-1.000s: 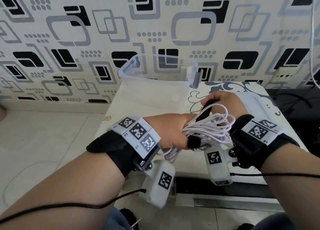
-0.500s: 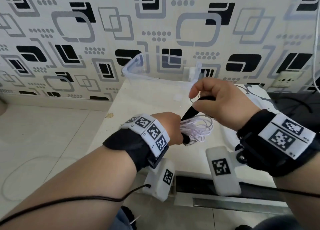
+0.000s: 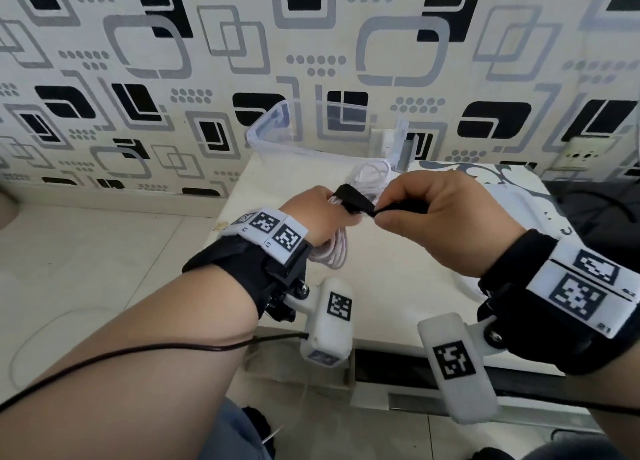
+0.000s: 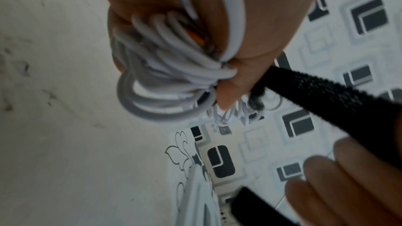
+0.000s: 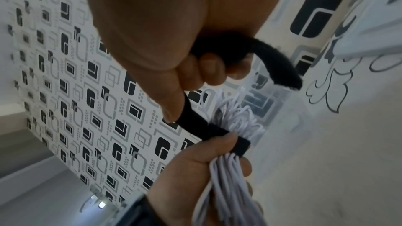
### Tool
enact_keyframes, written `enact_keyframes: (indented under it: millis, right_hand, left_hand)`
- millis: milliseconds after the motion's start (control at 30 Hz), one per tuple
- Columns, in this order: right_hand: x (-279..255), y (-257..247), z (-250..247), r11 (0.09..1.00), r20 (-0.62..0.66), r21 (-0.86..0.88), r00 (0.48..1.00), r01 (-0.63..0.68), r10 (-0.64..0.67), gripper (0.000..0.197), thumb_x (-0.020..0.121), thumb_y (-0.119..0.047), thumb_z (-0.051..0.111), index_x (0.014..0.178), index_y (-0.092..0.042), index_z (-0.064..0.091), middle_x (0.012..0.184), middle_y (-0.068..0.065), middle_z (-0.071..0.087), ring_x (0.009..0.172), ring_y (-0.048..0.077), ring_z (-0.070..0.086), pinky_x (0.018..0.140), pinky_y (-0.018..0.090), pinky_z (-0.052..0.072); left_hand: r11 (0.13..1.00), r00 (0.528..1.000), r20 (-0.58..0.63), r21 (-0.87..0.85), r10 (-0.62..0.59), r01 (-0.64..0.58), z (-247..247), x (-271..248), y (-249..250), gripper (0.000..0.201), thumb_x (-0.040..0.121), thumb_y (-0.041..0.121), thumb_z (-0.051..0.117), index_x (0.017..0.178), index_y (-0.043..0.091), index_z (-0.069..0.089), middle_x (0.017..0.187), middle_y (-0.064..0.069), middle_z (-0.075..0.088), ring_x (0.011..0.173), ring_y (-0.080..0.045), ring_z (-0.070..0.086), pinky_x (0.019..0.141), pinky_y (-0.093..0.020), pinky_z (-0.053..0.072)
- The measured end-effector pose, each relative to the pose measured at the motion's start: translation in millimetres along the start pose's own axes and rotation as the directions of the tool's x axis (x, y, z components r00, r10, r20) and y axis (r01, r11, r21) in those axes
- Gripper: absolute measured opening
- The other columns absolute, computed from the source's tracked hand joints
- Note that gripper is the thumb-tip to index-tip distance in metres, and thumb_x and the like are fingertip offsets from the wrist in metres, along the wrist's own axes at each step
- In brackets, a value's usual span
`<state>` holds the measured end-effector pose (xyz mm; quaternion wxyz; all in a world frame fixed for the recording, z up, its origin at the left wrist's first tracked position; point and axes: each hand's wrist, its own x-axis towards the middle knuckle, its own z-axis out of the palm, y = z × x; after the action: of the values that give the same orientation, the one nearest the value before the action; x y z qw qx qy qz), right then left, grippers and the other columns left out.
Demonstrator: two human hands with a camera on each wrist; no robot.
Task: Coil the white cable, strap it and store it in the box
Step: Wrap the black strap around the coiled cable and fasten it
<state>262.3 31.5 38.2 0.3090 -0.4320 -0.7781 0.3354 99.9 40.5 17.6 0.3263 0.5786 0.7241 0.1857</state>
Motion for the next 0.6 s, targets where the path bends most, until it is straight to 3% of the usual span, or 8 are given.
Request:
enact_keyframes:
  millis: [167,233,267,333,400,467,600]
  right_hand:
    - [-2,4,7,0.985,0.060,0.116,0.991,-0.128,0.122,0.020,0.084,-0.020,0.062,0.066,-0.016,0.056,0.042,-0.012,0.044,0.043,0.007,0.037,0.048,0.025,0.039]
    - [0,8,13,0.964,0.048,0.175,0.979,-0.203,0.197,0.025,0.088,-0.022,0.057,0.065,-0.013,0.052,0.042,-0.009,0.042,0.045,0.013,0.036,0.047,0.027,0.035]
    - [0,9,16,0.940,0.051,0.236,0.969,-0.246,0.240,0.029,0.090,-0.022,0.053,0.062,-0.012,0.049,0.043,-0.005,0.041,0.046,0.016,0.035,0.049,0.028,0.033]
    - [2,10,20,0.883,0.073,0.356,0.951,-0.307,0.302,0.037,0.093,-0.021,0.047,0.057,-0.012,0.042,0.043,0.001,0.037,0.046,0.019,0.030,0.051,0.030,0.027]
    - [2,9,22,0.849,0.091,0.402,0.937,-0.343,0.336,0.037,0.093,-0.019,0.044,0.057,-0.012,0.039,0.044,0.003,0.034,0.045,0.019,0.028,0.050,0.029,0.025]
    - [4,8,23,0.809,0.106,0.451,0.922,-0.378,0.372,0.033,0.092,-0.016,0.043,0.060,-0.011,0.039,0.045,0.004,0.032,0.045,0.019,0.027,0.049,0.029,0.023]
    - [8,10,19,0.780,0.097,0.443,0.889,-0.441,0.448,0.031,0.090,-0.015,0.042,0.060,-0.012,0.038,0.044,0.005,0.032,0.046,0.020,0.026,0.049,0.029,0.022]
  left_hand:
    - [0.965,0.998,-0.059,-0.260,-0.021,0.005,0,-4,3,0.025,0.090,0.024,0.056,0.106,0.004,0.059,0.098,-0.012,0.060,0.087,-0.025,0.052,0.075,-0.032,0.037]
    - [0.902,0.997,-0.068,-0.432,-0.023,-0.009,4,-5,1,0.006,0.089,0.017,0.056,0.087,0.013,0.059,0.084,-0.005,0.058,0.086,-0.024,0.053,0.079,-0.038,0.044]
    - [0.853,0.998,-0.063,-0.523,-0.029,-0.009,6,-4,1,0.011,0.088,0.014,0.057,0.078,0.016,0.057,0.078,-0.003,0.057,0.083,-0.025,0.054,0.080,-0.039,0.047]
    - [0.779,0.999,-0.044,-0.627,-0.031,-0.004,9,-2,1,0.024,0.090,0.008,0.053,0.067,0.013,0.050,0.067,-0.003,0.052,0.067,-0.021,0.052,0.072,-0.031,0.047]
    - [0.702,1.000,0.008,-0.712,-0.012,0.014,11,-3,2,0.032,0.093,0.003,0.045,0.062,0.008,0.043,0.055,-0.003,0.046,0.054,-0.015,0.045,0.060,-0.022,0.039]
    - [0.649,0.999,0.047,-0.761,0.014,0.027,12,-5,2,0.027,0.091,0.001,0.048,0.065,0.006,0.047,0.052,-0.003,0.049,0.055,-0.016,0.046,0.060,-0.025,0.039]
    - [0.545,0.984,0.142,-0.836,0.111,0.060,12,-12,2,0.006,0.066,0.009,0.061,0.071,0.008,0.057,0.058,-0.004,0.052,0.056,-0.016,0.052,0.054,-0.023,0.043]
